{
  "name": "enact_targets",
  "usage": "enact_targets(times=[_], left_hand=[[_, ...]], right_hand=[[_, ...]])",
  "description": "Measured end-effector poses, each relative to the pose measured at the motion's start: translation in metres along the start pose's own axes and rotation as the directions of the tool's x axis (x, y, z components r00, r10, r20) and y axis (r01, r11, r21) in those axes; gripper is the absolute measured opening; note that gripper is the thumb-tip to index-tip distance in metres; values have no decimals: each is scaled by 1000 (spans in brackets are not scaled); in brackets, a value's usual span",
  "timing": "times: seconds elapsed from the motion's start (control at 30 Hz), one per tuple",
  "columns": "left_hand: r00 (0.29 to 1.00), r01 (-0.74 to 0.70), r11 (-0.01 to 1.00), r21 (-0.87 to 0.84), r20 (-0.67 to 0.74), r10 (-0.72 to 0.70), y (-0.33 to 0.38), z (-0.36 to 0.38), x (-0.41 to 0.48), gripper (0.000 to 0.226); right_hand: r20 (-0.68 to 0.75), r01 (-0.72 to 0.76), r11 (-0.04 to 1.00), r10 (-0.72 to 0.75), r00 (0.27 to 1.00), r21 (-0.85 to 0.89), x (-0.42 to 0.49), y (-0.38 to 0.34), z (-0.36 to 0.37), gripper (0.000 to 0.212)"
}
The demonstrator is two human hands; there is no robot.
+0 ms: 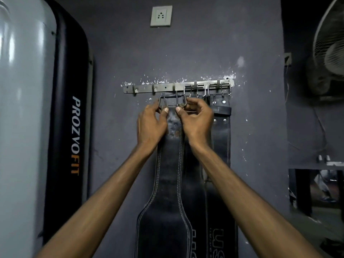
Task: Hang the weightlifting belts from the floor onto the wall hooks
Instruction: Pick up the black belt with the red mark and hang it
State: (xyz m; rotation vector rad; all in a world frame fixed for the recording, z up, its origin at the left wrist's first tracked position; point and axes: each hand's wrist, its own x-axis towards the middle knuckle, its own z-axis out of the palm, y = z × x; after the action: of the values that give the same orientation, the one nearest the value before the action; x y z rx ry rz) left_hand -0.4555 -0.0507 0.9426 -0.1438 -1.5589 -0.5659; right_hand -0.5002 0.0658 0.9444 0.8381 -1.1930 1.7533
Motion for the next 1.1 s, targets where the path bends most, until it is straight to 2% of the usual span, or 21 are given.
enact_targets(times=[0.1, 0.3, 0.47, 0.57, 0.7, 0.83, 0.93, 1.1], left_hand=[[999, -12, 995, 98, 34, 9, -20, 30, 42, 22], [996, 2, 966, 260, 90, -26, -41, 77, 112, 28], [997, -37, 946, 323, 76, 13, -63, 93, 112, 27], [995, -86, 942, 325, 78, 64, -74, 91, 99, 28], [991, -103, 942, 319, 118, 68, -70, 85, 94, 31], [979, -124, 937, 328, 196, 61, -69, 69, 82, 31], [971, -114, 937, 330, 236, 35, -68, 53, 65, 32], [962, -103, 951, 291, 271, 21, -55, 15, 28, 54]], right_hand=[[-5, 78, 993, -78, 997, -86, 42, 18, 22, 32], [41, 152, 946, -147, 988, -287, 112, 49, 58, 25], [150, 304, 764, -267, 952, -569, 120, 60, 58, 19], [186, 365, 726, -318, 930, -583, 110, 63, 57, 25], [211, 353, 709, -285, 935, -610, 103, 59, 57, 28], [231, 297, 748, -195, 953, -593, 89, 52, 52, 35], [236, 276, 779, -169, 957, -563, 68, 43, 46, 33], [288, 269, 815, -132, 948, -514, 26, 21, 32, 33]])
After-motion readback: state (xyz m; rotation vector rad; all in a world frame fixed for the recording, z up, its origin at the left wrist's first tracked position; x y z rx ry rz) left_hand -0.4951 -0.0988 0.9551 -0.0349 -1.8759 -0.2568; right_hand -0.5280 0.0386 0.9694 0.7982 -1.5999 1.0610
